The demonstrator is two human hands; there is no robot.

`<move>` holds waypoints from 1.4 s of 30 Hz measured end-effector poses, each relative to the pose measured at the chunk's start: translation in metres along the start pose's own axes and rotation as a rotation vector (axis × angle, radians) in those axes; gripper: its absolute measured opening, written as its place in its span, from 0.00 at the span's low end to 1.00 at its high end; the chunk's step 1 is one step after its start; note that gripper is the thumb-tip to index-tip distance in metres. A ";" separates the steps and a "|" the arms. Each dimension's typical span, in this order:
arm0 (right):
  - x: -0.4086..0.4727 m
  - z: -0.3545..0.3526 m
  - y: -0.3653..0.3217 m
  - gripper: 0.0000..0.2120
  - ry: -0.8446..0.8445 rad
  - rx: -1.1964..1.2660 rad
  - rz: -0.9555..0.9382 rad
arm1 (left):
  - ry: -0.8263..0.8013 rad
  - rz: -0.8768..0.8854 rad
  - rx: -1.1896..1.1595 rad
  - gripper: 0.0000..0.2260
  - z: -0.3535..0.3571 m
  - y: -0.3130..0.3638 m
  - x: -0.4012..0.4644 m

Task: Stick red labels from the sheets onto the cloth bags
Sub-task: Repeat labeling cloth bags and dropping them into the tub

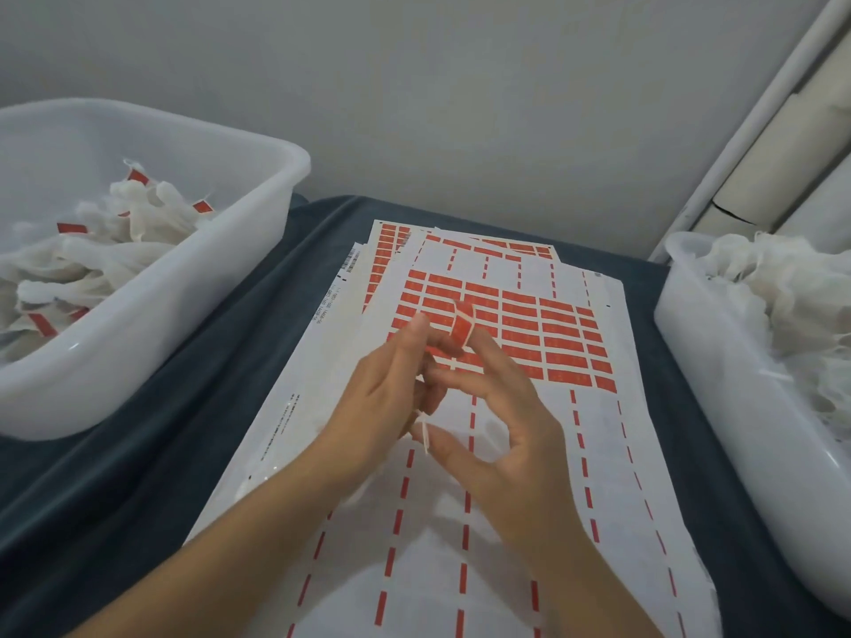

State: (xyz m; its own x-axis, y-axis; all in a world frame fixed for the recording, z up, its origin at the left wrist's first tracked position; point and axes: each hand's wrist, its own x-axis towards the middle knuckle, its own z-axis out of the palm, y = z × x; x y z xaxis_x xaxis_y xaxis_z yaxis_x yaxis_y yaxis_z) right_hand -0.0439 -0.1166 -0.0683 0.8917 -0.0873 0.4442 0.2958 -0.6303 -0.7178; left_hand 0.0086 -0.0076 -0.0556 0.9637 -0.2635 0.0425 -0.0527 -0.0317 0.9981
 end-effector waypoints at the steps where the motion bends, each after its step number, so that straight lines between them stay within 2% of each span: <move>1: -0.001 0.002 0.000 0.16 0.029 -0.010 -0.030 | -0.009 0.019 0.001 0.18 0.001 -0.001 -0.001; 2: -0.002 0.003 0.000 0.16 0.056 -0.020 -0.055 | -0.014 0.034 0.002 0.17 0.002 -0.002 -0.001; 6: -0.002 0.001 -0.004 0.07 0.105 0.020 -0.062 | 0.000 0.056 0.021 0.18 0.002 -0.003 0.002; 10: 0.000 -0.004 -0.004 0.10 0.115 0.125 0.079 | -0.025 0.046 -0.013 0.22 0.001 -0.001 0.001; 13: 0.003 -0.008 0.001 0.09 0.132 0.284 0.281 | -0.107 0.035 -0.002 0.17 -0.003 0.005 0.001; 16: 0.008 -0.012 0.005 0.11 0.180 0.384 0.381 | -0.171 0.065 0.124 0.09 -0.004 0.007 0.002; 19: 0.009 -0.015 0.004 0.16 0.219 0.413 0.408 | -0.118 0.028 0.102 0.03 -0.004 0.004 0.005; 23: 0.012 -0.027 0.009 0.20 0.320 0.506 0.441 | -0.005 -0.019 0.087 0.03 -0.007 0.000 0.010; 25: 0.012 -0.030 0.008 0.18 0.276 0.511 0.448 | 0.013 0.006 0.140 0.03 -0.006 -0.002 0.010; 30: 0.009 -0.023 0.002 0.06 0.092 0.536 0.421 | 0.021 0.082 0.258 0.03 -0.006 -0.002 0.009; 36: 0.012 -0.020 0.007 0.09 -0.004 0.523 0.501 | 0.018 0.147 0.293 0.06 -0.006 -0.002 0.008; 42: 0.011 -0.017 0.006 0.09 0.045 0.577 0.478 | -0.054 0.168 0.253 0.06 -0.002 0.000 0.004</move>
State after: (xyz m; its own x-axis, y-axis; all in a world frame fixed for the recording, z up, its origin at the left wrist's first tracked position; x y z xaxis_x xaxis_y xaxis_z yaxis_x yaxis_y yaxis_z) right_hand -0.0383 -0.1343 -0.0589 0.9569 -0.2893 0.0264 0.0239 -0.0122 -0.9996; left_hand 0.0128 -0.0062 -0.0555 0.9210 -0.3360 0.1969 -0.2802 -0.2207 0.9342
